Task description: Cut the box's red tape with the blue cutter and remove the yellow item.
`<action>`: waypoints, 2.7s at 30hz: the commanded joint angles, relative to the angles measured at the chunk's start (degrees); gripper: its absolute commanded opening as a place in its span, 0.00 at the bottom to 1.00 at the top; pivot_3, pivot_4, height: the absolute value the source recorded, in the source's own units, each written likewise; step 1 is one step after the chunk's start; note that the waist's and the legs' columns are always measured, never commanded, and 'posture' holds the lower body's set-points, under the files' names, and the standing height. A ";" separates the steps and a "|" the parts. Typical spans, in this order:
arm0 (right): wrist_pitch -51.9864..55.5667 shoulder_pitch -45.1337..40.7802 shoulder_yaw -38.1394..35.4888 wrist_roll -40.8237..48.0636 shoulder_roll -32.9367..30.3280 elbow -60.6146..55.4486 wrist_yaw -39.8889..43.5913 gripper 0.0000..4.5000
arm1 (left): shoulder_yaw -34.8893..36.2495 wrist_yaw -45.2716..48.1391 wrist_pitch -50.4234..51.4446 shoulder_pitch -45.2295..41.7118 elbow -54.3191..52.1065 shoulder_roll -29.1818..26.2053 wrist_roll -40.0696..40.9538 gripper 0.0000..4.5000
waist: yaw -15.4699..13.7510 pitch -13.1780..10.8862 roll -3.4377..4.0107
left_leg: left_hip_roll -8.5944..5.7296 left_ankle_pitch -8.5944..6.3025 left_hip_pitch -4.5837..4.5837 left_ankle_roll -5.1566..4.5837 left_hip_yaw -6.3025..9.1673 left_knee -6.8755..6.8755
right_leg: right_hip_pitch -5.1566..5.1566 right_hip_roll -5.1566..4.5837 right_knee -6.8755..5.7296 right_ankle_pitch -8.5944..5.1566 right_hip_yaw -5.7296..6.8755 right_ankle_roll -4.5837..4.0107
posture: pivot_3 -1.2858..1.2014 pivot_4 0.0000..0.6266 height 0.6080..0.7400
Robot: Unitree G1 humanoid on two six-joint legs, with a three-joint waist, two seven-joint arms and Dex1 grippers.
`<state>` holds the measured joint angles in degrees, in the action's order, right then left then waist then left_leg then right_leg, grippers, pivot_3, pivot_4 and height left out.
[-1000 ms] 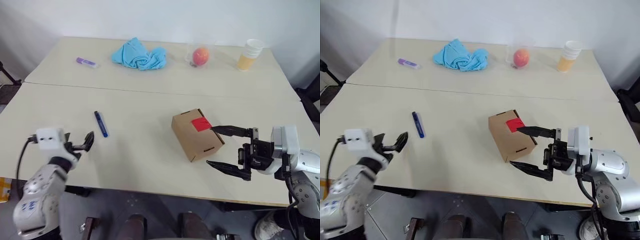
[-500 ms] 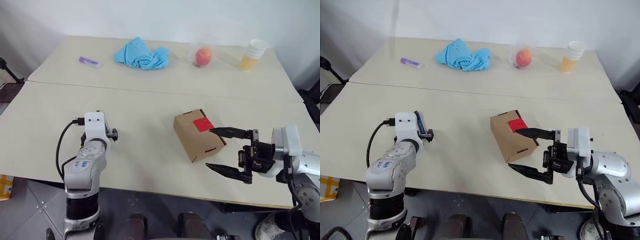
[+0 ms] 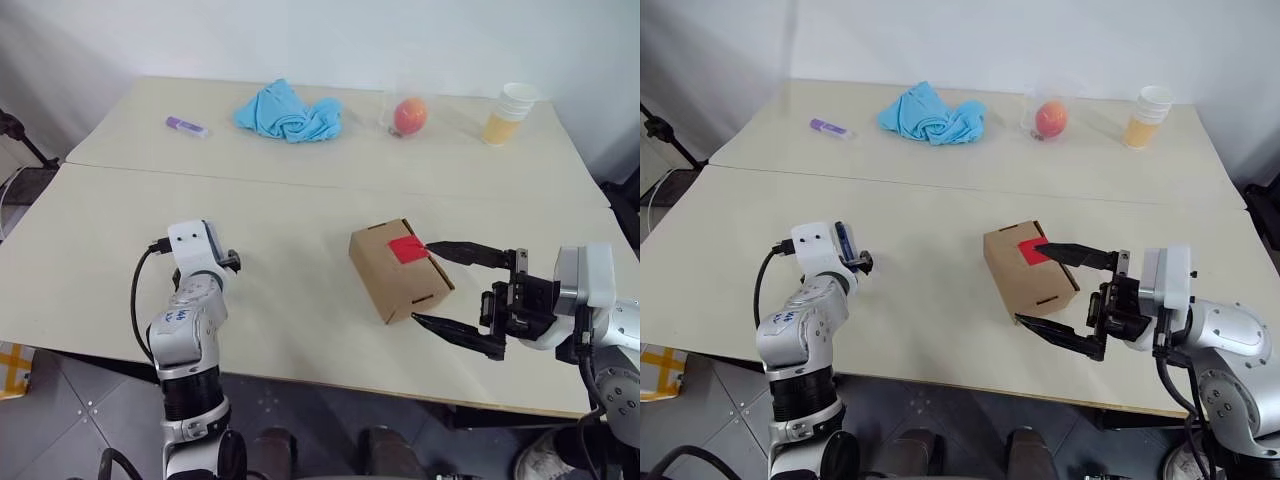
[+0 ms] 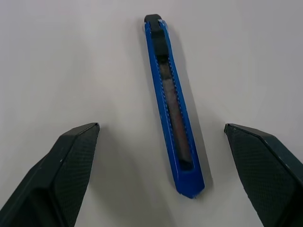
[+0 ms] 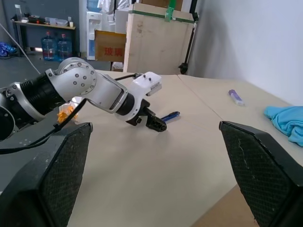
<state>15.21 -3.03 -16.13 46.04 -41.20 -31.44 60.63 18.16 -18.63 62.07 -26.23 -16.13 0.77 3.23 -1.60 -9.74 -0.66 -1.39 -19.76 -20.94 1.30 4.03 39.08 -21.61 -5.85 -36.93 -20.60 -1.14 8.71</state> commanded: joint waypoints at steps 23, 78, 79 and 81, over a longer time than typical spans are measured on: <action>-1.79 -0.33 -0.13 -0.15 1.80 -1.27 -1.14 1.00 | -0.04 1.71 4.19 1.20 4.56 -0.15 -1.39 0.09 | 0.11 0.14 0.23 | -0.01 0.01 0.03 0.00 0.02 -0.05 | 0.02 -0.02 0.05 0.00 -0.01 0.01 | 0.52 0.24 1.00; 8.82 8.48 24.74 -28.18 -7.64 -3.06 -17.58 0.00 | -53.41 79.49 -19.28 -8.52 -5.22 -34.33 -11.62 0.09 | 0.16 -0.51 0.29 | -0.75 0.46 -0.33 -0.59 0.21 -0.78 | 0.12 -0.75 1.05 0.49 0.76 0.31 | 0.52 0.24 1.00; 8.22 8.26 25.15 -28.62 -7.46 -2.88 -17.11 0.00 | -53.42 79.45 -19.07 -8.52 -5.25 -34.34 -11.47 0.09 | 0.17 -0.51 0.29 | -0.75 0.46 -0.33 -0.59 0.21 -0.78 | 0.12 -0.76 1.05 0.50 0.76 0.32 | 0.52 0.24 1.00; 8.76 7.89 26.09 -28.72 -6.17 -2.65 -17.06 0.00 | -53.33 79.17 -18.74 -8.40 -5.53 -34.08 -11.23 0.09 | 0.19 -0.50 0.30 | -0.75 0.47 -0.33 -0.59 0.21 -0.78 | 0.12 -0.75 1.04 0.50 0.76 0.33 | 0.52 0.24 1.00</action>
<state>25.02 4.97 8.18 16.68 -48.66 -33.08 42.11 -34.50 63.28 42.12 -34.74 -22.93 -33.49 -6.26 -1.41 -10.24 -0.36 -2.14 -19.29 -21.27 0.72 4.24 38.30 -21.49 -6.60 -35.90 -20.10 -0.38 9.03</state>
